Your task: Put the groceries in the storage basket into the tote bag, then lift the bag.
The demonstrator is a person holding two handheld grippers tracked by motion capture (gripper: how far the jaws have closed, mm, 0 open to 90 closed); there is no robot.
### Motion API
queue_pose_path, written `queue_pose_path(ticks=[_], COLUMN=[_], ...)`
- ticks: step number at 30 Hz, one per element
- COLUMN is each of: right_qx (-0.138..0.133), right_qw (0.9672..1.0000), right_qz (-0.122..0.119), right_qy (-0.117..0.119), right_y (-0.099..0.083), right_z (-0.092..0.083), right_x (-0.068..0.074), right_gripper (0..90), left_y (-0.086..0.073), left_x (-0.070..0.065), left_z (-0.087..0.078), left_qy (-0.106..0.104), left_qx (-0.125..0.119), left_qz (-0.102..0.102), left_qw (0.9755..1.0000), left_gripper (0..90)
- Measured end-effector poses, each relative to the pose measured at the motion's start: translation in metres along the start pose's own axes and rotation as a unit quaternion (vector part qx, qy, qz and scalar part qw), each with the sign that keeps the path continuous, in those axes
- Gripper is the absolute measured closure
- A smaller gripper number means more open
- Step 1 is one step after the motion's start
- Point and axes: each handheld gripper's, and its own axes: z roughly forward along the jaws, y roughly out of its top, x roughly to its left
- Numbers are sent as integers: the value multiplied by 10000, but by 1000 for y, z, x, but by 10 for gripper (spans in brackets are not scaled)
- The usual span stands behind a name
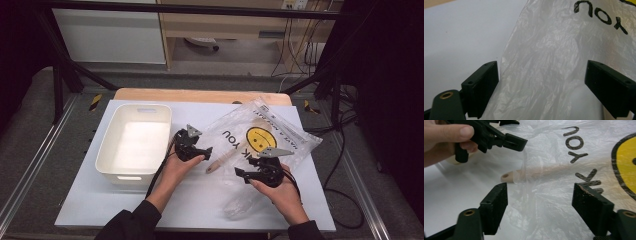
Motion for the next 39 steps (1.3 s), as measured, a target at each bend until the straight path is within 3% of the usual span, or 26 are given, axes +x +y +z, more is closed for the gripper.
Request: queue_pose_path(ticks=[7,11,14,22,25,30,32,35,39], right_qx=[-77,-123,-136,-121,-125,-19,31,77,138], right_qw=[9997,9996,9995,9990,9987,9988,9989,9984,9978], right_qz=[-105,-93,-82,-17,26,35,49,56,51], right_qy=[-194,-221,-267,-431,-492,-484,-475,-548,-653], right_y=[-3,-5,-7,-12,-15,-20,-20,-20,-23], right_z=[-7,-13,-17,-26,-30,-34,-34,-35,-36], right_x=[3,4,3,0,0,0,1,2,6], right_gripper=[159,141,131,83,61,56,53,51,48], left_y=[-6,-10,-13,-19,-23,-26,-27,-31,-35], left_x=[-1,-1,-1,-9,-13,-17,-16,-16,-19], left_z=[3,7,11,11,6,-1,-3,-7,-11], left_qy=[-68,-39,-181,138,78,-68,-152,-250,-332], left_qx=[77,261,404,303,175,146,145,142,129], left_qz=[-35,-65,-217,87,166,228,132,50,6], left_qw=[9999,9996,9988,9994,9997,9996,9997,9996,9994], left_gripper=[110,108,114,152,279,599,730,836,868])
